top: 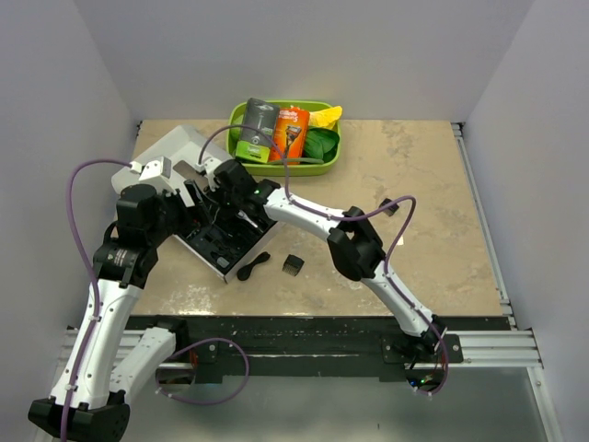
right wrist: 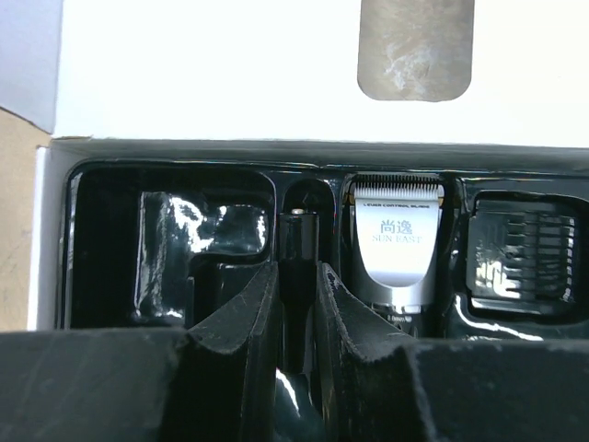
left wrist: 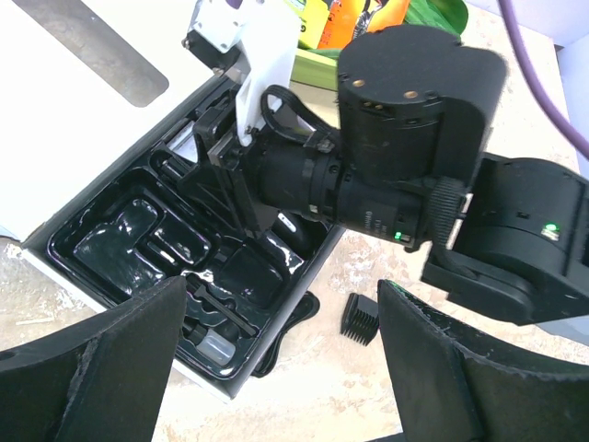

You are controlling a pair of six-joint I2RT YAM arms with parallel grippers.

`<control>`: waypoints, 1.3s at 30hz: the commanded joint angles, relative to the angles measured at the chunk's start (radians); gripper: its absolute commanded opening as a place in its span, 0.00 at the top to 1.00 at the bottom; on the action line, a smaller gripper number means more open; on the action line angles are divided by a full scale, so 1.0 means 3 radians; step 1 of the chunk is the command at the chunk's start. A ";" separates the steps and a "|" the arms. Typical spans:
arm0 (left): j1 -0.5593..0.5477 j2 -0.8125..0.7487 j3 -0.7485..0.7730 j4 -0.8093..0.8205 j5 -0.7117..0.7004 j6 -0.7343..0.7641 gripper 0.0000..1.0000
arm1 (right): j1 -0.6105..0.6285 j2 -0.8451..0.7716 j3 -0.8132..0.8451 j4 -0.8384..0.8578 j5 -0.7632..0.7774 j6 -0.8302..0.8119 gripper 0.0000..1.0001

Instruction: Sort the hair-cutting tools

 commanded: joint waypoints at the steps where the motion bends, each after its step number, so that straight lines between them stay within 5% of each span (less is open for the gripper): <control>1: -0.0024 -0.0021 0.0093 0.0029 -0.0020 0.0052 0.12 | 0.0013 0.0084 0.0166 0.0186 0.0048 0.0070 0.94; 9: -0.0039 -0.0021 0.0098 0.0024 -0.0055 0.0062 0.12 | 0.0018 0.0084 0.0100 0.0309 0.0145 0.0091 0.91; 17: -0.0039 -0.0026 0.0098 0.0024 -0.0055 0.0067 0.12 | 0.0013 0.0033 0.0018 0.0324 0.0165 0.0096 0.61; 20: -0.0044 -0.0021 0.0114 0.0014 -0.0055 0.0067 0.12 | 0.0018 -0.0018 -0.0033 0.0344 0.0176 0.0091 0.57; 39: -0.0060 -0.0032 0.0149 -0.0022 -0.0055 0.0073 0.12 | 0.0049 -0.0448 -0.0427 0.0564 0.0288 0.0060 0.58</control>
